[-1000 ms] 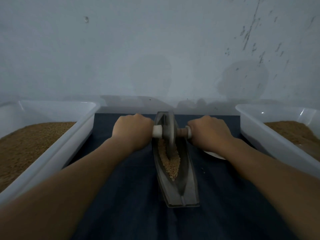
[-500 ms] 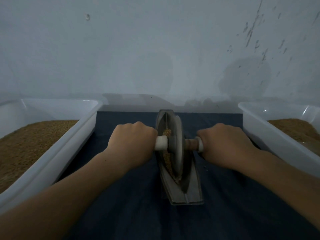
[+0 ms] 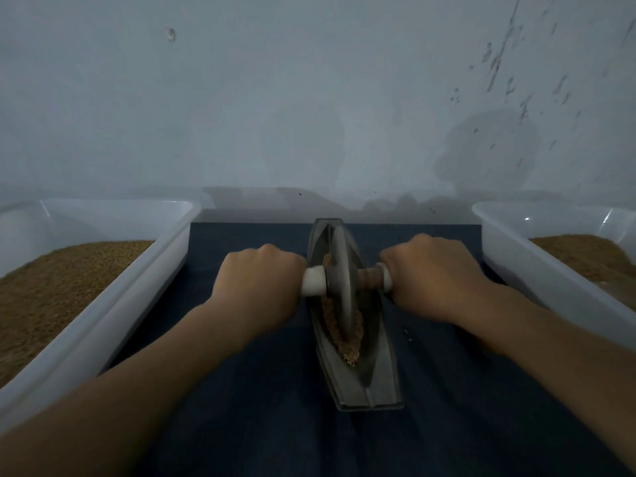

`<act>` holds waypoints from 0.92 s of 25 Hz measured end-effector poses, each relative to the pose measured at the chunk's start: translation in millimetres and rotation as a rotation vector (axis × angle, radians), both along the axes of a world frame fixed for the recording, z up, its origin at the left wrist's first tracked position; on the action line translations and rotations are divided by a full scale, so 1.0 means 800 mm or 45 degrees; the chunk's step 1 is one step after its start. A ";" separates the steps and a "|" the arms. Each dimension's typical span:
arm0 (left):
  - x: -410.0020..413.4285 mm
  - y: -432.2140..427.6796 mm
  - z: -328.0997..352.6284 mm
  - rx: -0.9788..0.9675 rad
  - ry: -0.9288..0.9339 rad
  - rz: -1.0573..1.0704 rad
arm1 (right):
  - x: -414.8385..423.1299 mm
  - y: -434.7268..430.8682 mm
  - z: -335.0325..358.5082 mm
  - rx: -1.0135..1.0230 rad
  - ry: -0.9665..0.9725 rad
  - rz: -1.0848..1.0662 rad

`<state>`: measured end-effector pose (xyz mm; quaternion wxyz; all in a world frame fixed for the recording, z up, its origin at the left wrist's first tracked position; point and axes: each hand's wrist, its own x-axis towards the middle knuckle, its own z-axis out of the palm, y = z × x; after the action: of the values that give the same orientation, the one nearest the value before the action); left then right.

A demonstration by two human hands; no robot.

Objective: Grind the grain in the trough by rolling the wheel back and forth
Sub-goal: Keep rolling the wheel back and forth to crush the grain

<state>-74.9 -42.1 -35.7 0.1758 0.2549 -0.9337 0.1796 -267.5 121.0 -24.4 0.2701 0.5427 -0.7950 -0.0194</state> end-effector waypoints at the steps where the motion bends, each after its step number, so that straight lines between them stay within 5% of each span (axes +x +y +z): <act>1: 0.012 0.007 -0.002 -0.046 0.007 -0.030 | 0.009 0.016 -0.002 -0.049 0.082 0.040; 4: 0.014 0.006 0.001 -0.080 -0.010 -0.060 | 0.013 0.025 0.003 -0.061 0.139 0.034; 11: -0.060 -0.041 0.017 0.023 -0.004 0.096 | -0.036 -0.073 0.014 0.037 -0.167 -0.131; 19: 0.016 0.017 0.003 -0.199 0.020 -0.077 | 0.016 0.035 -0.007 -0.050 0.043 -0.006; 23: -0.017 -0.008 0.002 -0.095 -0.032 0.007 | -0.004 -0.002 -0.005 -0.060 0.036 -0.058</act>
<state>-88.9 -48.2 -34.2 0.1730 0.2486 -0.9277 0.2181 -270.4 119.0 -28.2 0.2936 0.5175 -0.8036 -0.0145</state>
